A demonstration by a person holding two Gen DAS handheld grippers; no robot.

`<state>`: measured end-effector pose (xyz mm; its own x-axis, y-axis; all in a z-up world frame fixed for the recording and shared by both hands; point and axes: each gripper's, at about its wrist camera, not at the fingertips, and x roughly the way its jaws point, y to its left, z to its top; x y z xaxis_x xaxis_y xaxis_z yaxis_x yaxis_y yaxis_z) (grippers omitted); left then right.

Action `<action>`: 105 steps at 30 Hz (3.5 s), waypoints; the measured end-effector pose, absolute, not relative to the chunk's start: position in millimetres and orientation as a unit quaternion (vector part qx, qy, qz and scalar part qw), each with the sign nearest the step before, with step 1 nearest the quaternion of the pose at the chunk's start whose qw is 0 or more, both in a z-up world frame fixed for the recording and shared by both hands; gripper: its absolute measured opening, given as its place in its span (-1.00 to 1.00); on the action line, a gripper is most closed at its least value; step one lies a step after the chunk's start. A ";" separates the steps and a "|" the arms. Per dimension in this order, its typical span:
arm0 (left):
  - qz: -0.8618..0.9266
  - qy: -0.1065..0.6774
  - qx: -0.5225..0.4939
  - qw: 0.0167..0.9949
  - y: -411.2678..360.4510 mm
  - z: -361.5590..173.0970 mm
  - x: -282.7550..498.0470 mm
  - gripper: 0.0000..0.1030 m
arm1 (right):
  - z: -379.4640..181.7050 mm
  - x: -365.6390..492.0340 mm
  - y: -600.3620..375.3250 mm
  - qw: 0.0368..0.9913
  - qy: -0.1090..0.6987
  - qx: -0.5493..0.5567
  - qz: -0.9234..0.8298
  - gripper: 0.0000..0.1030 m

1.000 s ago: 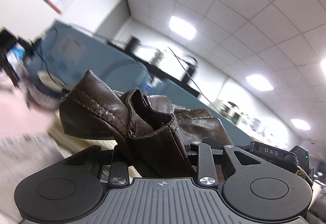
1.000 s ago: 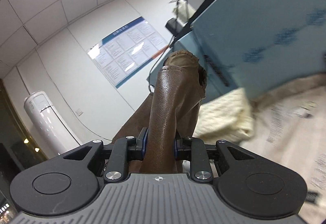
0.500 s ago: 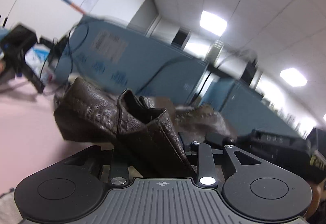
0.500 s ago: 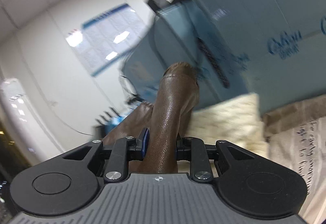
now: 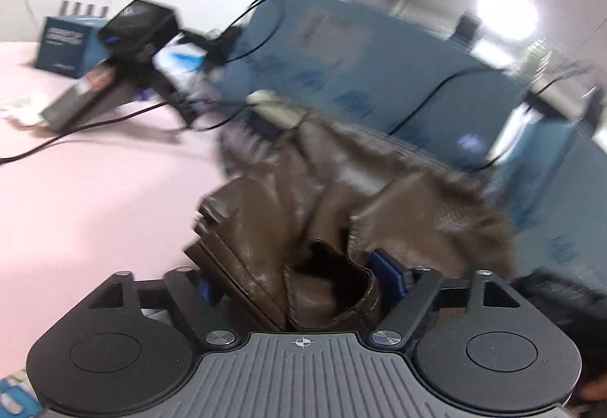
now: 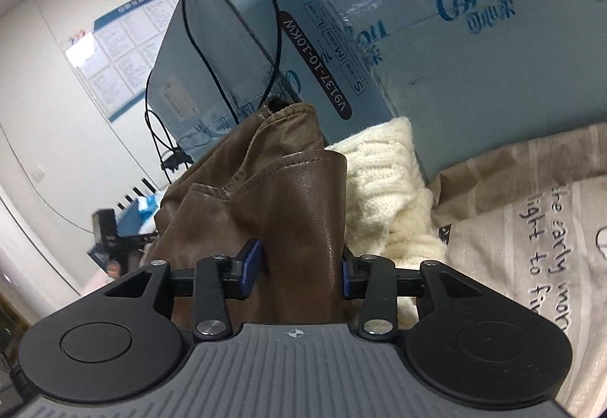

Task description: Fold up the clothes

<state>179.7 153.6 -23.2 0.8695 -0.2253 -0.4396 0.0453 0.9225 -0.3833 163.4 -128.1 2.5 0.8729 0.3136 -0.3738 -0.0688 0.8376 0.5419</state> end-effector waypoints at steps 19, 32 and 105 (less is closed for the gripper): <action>-0.041 0.054 -0.133 0.989 141.6 6.2 109.4 1.00 | 52.9 84.1 -97.4 0.974 0.156 0.127 0.100 0.84; -0.034 0.027 -0.131 0.990 113.4 23.1 5.1 1.00 | 58.4 -3.2 -117.7 0.976 0.137 0.136 0.104 1.00; 0.131 -0.021 -0.034 0.991 46.7 -0.4 -48.9 1.00 | 14.0 -38.9 -131.5 0.995 0.052 0.073 0.047 1.00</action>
